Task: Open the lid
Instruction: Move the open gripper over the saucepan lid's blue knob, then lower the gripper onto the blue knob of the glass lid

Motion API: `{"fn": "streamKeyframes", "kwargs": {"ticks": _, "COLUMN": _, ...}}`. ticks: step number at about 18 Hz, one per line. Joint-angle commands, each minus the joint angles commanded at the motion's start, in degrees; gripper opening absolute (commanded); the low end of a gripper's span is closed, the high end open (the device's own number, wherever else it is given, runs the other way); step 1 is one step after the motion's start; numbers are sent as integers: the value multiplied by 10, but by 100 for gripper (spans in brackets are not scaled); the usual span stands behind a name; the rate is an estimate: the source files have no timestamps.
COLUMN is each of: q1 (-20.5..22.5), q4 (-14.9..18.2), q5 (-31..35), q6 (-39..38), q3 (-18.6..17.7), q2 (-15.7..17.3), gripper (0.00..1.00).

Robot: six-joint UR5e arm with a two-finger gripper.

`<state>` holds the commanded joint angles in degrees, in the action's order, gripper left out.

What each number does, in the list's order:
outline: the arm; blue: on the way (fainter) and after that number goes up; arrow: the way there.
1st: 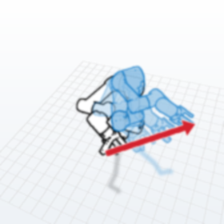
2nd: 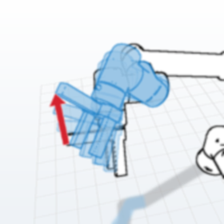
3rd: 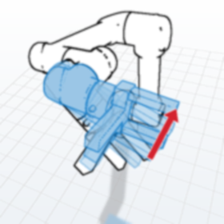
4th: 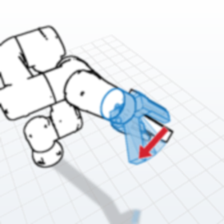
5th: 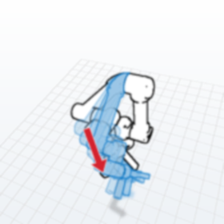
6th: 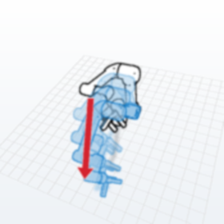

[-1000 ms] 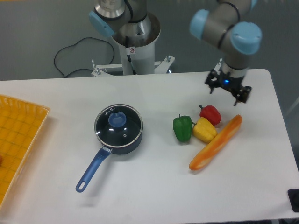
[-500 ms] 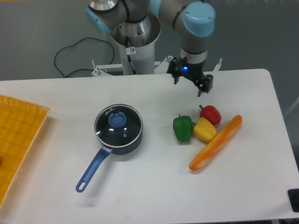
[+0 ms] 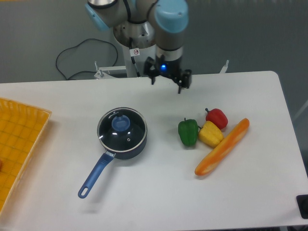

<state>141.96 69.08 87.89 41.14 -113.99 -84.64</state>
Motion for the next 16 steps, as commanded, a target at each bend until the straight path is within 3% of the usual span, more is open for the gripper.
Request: {"fn": "streamKeyframes", "kwargs": {"ticks": 16, "q1": -93, "q4": -48, "q5": 2, "q6": -184, "q3": 7, "q2": -65, "gripper": 100}}
